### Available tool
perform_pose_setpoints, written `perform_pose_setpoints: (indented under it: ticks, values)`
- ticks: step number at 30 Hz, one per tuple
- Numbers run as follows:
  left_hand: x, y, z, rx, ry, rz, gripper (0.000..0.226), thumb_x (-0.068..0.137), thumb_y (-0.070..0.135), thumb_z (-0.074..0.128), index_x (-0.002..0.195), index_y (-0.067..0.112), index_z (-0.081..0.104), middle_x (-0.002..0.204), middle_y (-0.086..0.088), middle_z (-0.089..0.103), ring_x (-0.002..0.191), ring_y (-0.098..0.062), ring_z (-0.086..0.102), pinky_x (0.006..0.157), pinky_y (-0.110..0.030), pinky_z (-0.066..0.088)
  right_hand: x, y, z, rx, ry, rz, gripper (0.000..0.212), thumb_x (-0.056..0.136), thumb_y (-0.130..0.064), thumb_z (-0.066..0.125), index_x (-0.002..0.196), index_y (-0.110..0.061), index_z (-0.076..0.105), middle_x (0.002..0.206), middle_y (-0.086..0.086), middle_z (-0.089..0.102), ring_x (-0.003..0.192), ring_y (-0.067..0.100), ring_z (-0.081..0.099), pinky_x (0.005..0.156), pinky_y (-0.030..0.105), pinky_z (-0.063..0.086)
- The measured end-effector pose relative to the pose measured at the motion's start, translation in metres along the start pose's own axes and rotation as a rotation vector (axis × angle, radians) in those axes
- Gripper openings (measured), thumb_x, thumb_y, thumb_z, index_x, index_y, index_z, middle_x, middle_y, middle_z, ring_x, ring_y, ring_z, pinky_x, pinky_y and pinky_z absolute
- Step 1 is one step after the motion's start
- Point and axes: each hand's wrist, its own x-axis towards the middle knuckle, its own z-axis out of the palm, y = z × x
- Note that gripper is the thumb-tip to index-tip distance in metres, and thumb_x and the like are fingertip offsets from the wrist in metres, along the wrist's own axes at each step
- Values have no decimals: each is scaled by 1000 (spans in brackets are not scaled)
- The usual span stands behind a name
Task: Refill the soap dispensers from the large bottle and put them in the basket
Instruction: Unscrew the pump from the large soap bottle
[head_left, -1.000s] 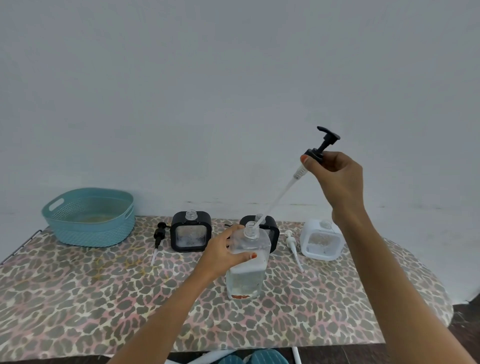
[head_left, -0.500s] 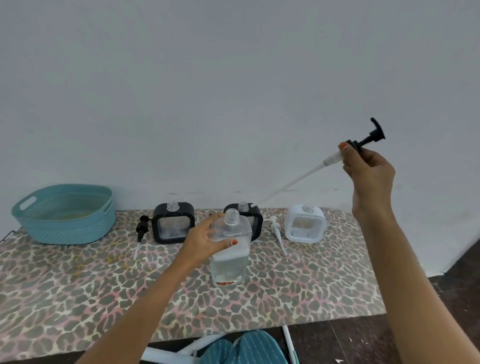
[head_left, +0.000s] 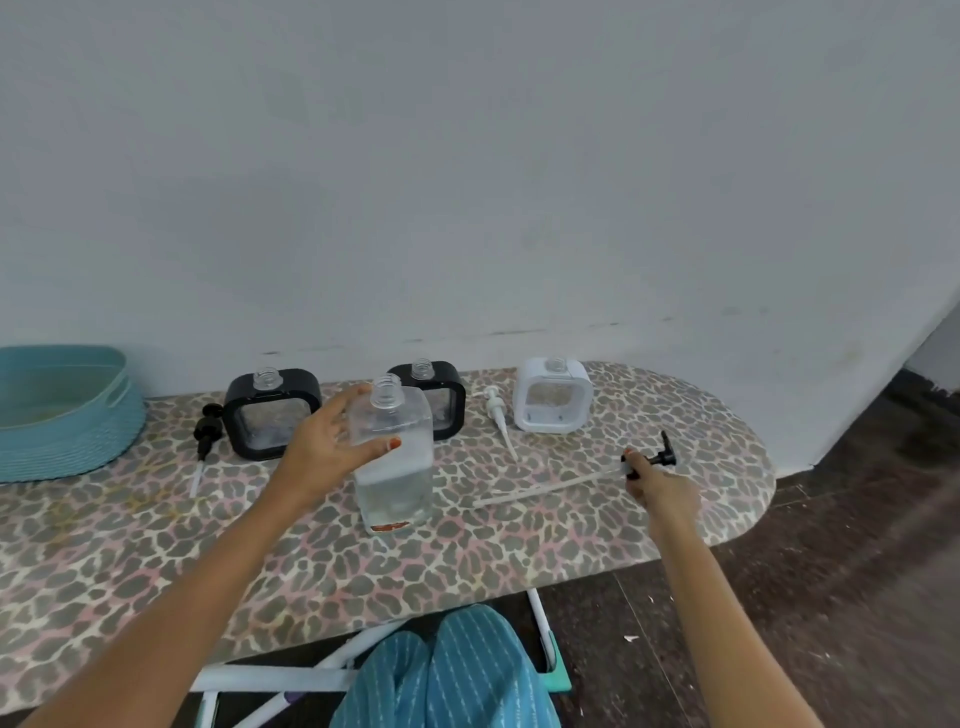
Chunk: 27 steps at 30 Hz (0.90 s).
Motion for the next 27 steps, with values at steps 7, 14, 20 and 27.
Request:
perform_pose_setpoints:
  ticks: [7, 14, 20, 27]
  values:
    - [0, 0, 1, 19, 16, -18, 73, 72, 13, 75, 136, 17, 39, 136, -1, 44, 116, -14, 44, 97, -31, 37, 8, 22, 7, -128, 66, -13, 40, 72, -28, 77, 55, -7, 48, 66, 13, 59, 68, 30, 59, 65, 41, 51]
    - [2, -4, 1, -3, 17, -26, 71, 71, 12, 75, 134, 18, 41, 123, 7, 47, 112, -14, 48, 92, -28, 41, 6, 26, 8, -299, 6, -143, 42, 79, -26, 70, 49, -13, 45, 44, 1, 45, 40, 12, 43, 35, 13, 35]
    - [4, -8, -1, -5, 18, -25, 74, 70, 14, 77, 134, 18, 42, 136, -1, 47, 120, -20, 49, 97, -35, 43, 12, 32, 9, -411, -9, -184, 43, 78, -36, 69, 55, -1, 60, 26, -7, 45, 34, 11, 46, 31, 15, 33]
    - [4, -8, 0, -40, 3, 15, 65, 70, 11, 76, 121, 32, 41, 124, 10, 42, 117, -14, 43, 98, -32, 39, 9, 23, 13, -449, 90, -328, 51, 83, -44, 61, 53, -3, 53, 46, 6, 47, 40, 18, 38, 43, 25, 28]
